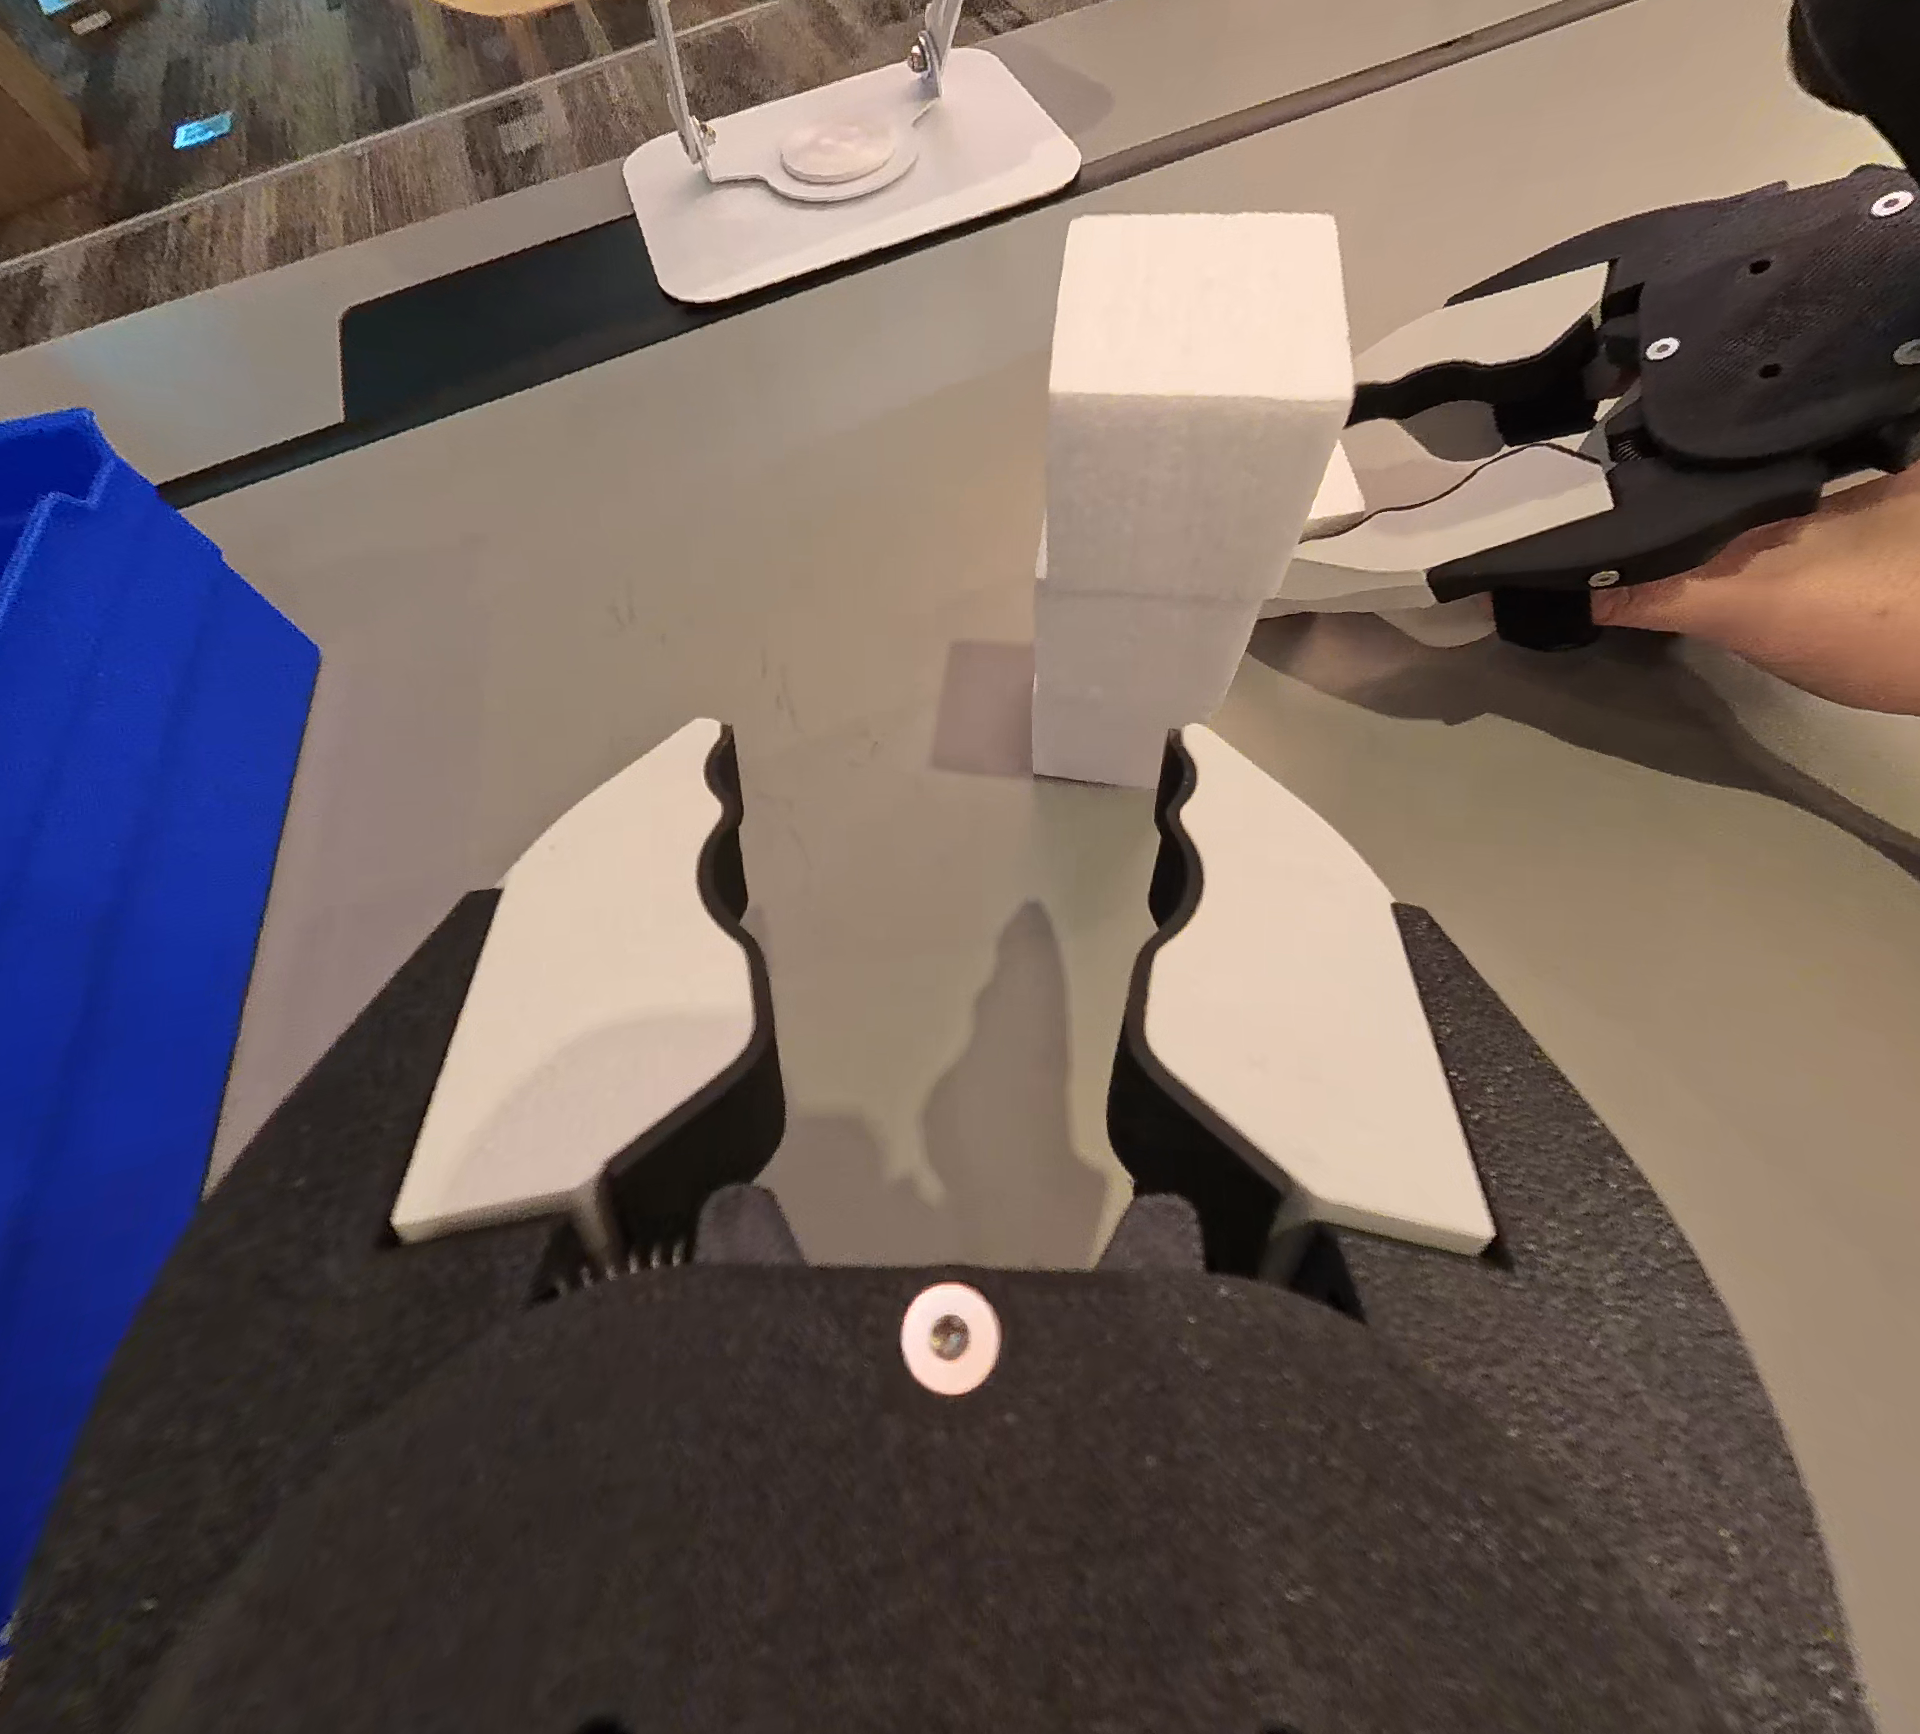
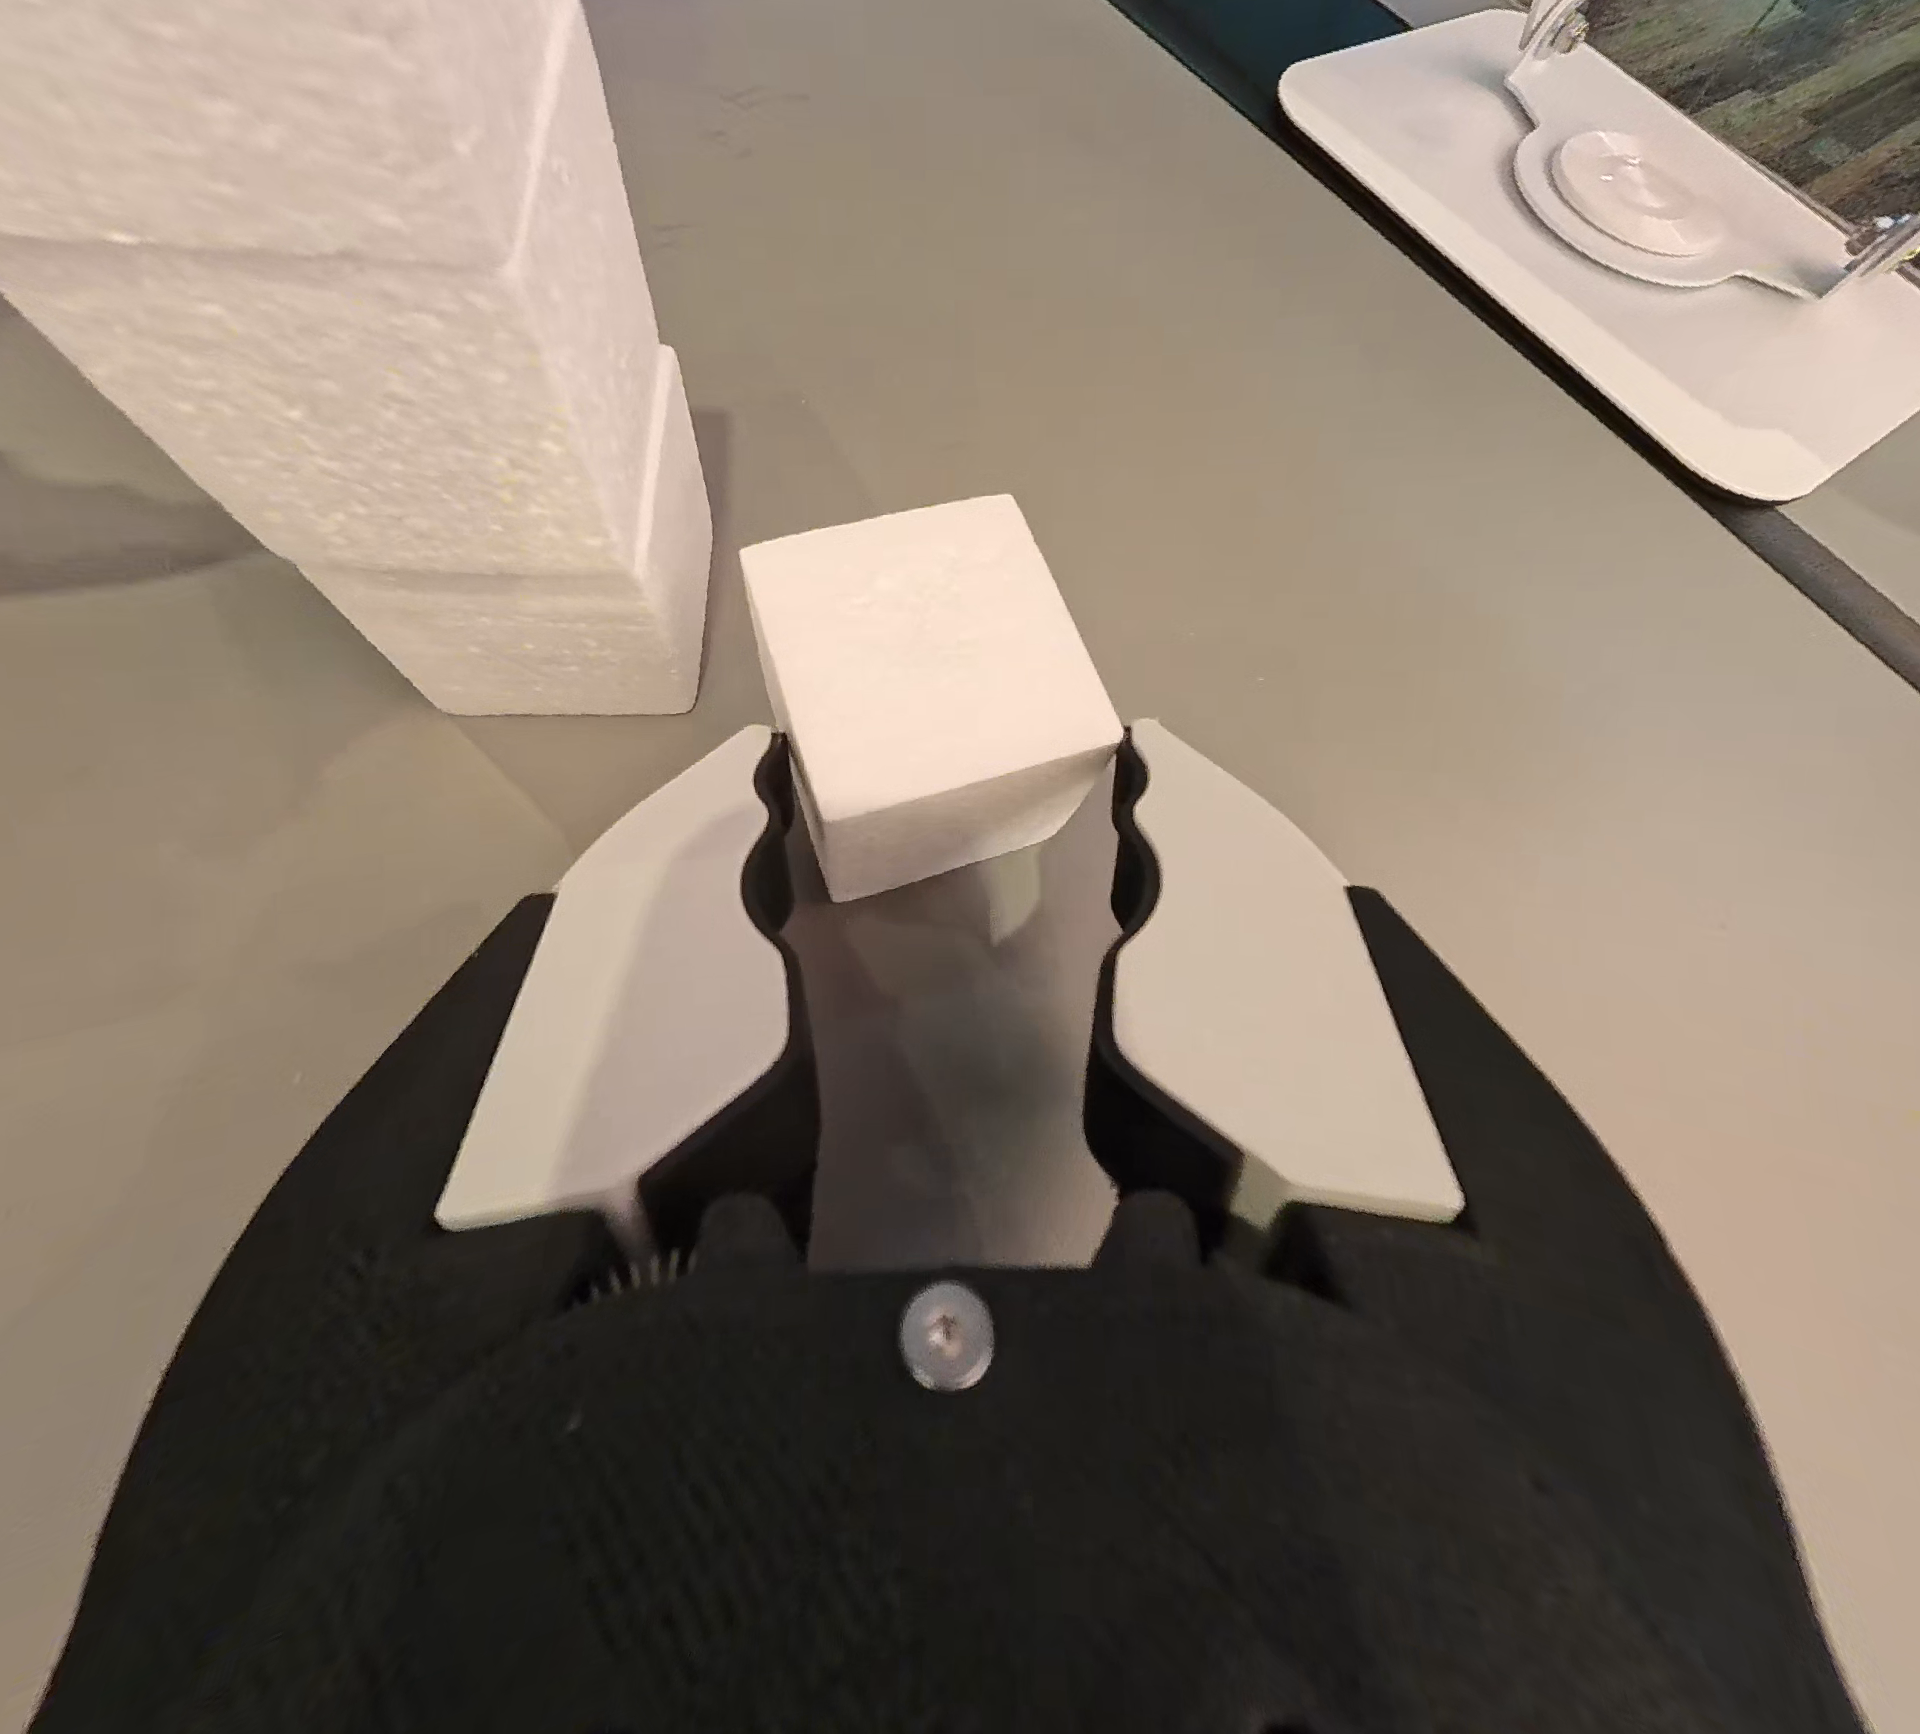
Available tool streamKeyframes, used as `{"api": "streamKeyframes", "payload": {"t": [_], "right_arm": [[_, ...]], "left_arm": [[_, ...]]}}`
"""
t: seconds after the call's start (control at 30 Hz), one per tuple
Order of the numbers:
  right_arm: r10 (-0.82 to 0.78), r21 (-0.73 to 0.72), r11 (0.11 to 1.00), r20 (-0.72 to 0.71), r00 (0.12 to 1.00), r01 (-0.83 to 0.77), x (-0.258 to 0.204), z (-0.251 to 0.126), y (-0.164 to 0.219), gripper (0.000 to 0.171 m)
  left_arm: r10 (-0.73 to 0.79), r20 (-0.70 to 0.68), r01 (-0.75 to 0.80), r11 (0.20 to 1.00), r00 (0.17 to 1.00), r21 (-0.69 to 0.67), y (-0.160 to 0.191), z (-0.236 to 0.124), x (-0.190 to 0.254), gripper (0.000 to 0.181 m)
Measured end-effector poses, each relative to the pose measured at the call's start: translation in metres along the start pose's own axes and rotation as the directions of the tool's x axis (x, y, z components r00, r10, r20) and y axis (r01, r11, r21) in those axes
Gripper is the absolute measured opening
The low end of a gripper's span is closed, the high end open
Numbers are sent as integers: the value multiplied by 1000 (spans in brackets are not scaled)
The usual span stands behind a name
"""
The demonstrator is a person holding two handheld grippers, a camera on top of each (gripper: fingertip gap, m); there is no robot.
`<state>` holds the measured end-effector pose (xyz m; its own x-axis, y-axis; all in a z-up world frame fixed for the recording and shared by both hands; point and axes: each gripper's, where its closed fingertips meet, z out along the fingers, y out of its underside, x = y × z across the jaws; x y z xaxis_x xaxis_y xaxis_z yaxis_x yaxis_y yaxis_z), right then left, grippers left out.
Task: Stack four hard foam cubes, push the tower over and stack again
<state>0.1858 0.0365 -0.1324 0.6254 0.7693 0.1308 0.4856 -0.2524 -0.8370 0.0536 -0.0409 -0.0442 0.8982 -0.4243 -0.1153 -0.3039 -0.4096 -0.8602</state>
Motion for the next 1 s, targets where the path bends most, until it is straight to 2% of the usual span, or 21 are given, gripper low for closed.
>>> {"api": "streamKeyframes", "payload": {"t": [0.33,0.6,0.83,0.9,1.0], "right_arm": [[-113,-85,991,-153,982,101,8,-12,2,60],[-120,-117,989,-303,945,88,23,-43,-2,60],[-40,-74,997,-406,913,11,26,-84,-18,60],[40,-6,999,-412,910,-46,21,-101,-33,60],[171,151,981,-366,915,-124,6,-131,-78,60]], "left_arm": [[-46,-11,46,999,999,-3,14,2,-12,76],[-72,-49,72,997,996,6,21,1,-14,75],[-65,-101,65,998,993,-10,31,4,-7,75],[-57,-110,56,998,992,-12,32,5,-4,75],[-29,-107,29,1000,994,-4,31,4,-1,75]]}}
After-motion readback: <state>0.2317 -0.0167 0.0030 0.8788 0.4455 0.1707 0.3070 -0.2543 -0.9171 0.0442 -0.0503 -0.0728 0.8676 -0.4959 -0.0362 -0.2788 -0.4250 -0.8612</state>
